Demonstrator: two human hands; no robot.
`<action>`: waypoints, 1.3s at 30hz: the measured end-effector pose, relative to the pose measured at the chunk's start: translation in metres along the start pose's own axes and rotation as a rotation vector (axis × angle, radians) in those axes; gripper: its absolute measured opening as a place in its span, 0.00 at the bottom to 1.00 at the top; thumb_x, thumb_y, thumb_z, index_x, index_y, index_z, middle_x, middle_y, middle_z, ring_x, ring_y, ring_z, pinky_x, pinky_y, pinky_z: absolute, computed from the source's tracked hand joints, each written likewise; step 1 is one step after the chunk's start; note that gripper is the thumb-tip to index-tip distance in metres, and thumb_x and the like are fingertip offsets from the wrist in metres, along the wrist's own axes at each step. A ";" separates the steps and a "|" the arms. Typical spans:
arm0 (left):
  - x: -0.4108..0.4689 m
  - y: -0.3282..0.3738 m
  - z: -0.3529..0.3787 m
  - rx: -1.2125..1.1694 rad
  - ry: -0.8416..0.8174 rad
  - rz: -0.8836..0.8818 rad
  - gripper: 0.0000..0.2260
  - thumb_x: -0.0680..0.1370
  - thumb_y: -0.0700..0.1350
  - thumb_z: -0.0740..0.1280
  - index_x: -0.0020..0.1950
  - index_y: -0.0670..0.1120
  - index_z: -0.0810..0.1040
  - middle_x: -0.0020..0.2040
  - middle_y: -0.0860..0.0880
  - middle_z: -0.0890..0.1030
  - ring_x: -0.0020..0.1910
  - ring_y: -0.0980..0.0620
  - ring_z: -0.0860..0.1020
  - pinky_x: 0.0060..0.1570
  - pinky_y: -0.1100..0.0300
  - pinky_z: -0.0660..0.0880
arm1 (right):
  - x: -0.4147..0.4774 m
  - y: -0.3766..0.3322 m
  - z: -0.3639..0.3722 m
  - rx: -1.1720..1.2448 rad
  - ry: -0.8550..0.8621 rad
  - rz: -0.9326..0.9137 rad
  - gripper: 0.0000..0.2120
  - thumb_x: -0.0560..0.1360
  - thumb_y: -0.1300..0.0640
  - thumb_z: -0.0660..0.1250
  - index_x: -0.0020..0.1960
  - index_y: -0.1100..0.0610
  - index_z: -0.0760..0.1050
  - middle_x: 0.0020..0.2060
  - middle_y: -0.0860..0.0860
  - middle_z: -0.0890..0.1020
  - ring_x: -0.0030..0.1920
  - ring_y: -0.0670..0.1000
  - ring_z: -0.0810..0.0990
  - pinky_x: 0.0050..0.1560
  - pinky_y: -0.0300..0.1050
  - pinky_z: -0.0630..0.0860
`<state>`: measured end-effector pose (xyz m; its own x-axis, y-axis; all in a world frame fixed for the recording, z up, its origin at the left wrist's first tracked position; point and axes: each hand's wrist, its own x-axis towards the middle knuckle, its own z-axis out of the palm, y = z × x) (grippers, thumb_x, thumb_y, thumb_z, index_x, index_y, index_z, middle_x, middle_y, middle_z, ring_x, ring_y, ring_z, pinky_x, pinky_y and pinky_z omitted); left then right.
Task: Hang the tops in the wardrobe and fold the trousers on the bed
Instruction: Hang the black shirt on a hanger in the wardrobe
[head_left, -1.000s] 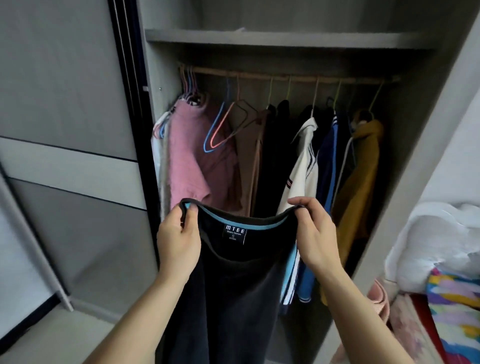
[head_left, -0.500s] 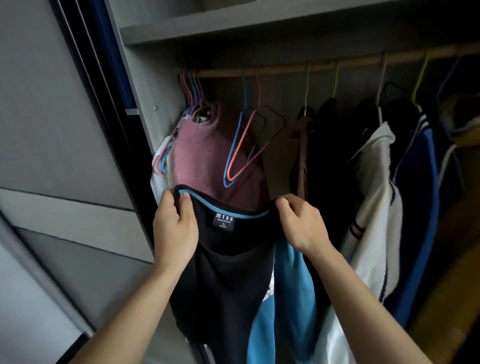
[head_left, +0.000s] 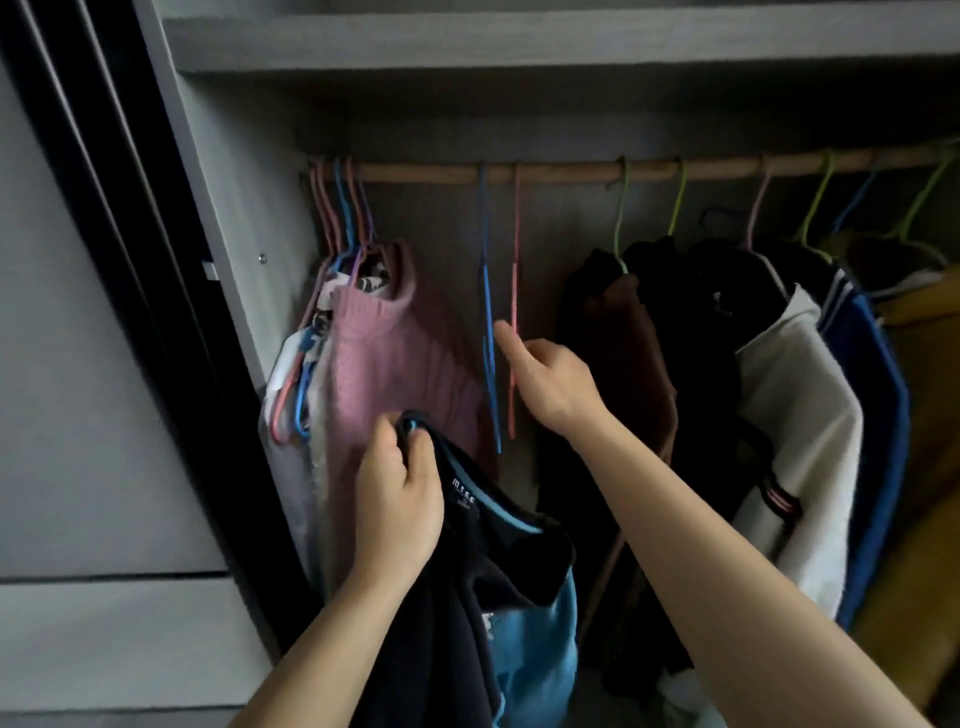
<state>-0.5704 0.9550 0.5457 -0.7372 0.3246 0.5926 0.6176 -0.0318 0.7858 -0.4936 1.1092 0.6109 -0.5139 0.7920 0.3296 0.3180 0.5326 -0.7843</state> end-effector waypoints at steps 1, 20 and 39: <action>0.004 -0.003 -0.001 -0.025 -0.023 0.014 0.07 0.81 0.40 0.61 0.43 0.47 0.72 0.33 0.53 0.75 0.35 0.58 0.73 0.37 0.63 0.68 | 0.003 -0.003 0.007 -0.015 0.039 0.001 0.25 0.80 0.36 0.57 0.47 0.55 0.82 0.38 0.46 0.81 0.49 0.53 0.80 0.48 0.47 0.74; -0.007 -0.019 0.012 -0.138 -0.277 0.031 0.05 0.80 0.40 0.62 0.46 0.47 0.72 0.37 0.56 0.76 0.39 0.52 0.74 0.41 0.56 0.66 | -0.135 0.061 -0.019 0.099 0.470 -0.111 0.19 0.78 0.38 0.64 0.38 0.51 0.69 0.26 0.50 0.74 0.26 0.46 0.73 0.27 0.41 0.71; -0.061 -0.027 0.043 0.409 -0.513 0.191 0.11 0.79 0.41 0.68 0.60 0.42 0.81 0.46 0.39 0.79 0.46 0.36 0.79 0.48 0.49 0.73 | -0.258 0.088 -0.131 -0.498 0.351 -0.105 0.24 0.79 0.40 0.64 0.28 0.45 0.62 0.19 0.47 0.69 0.24 0.48 0.72 0.22 0.36 0.64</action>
<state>-0.5305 0.9765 0.4808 -0.4446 0.7587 0.4761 0.8520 0.1942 0.4861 -0.2293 0.9908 0.5260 -0.2962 0.7337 0.6115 0.6573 0.6211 -0.4269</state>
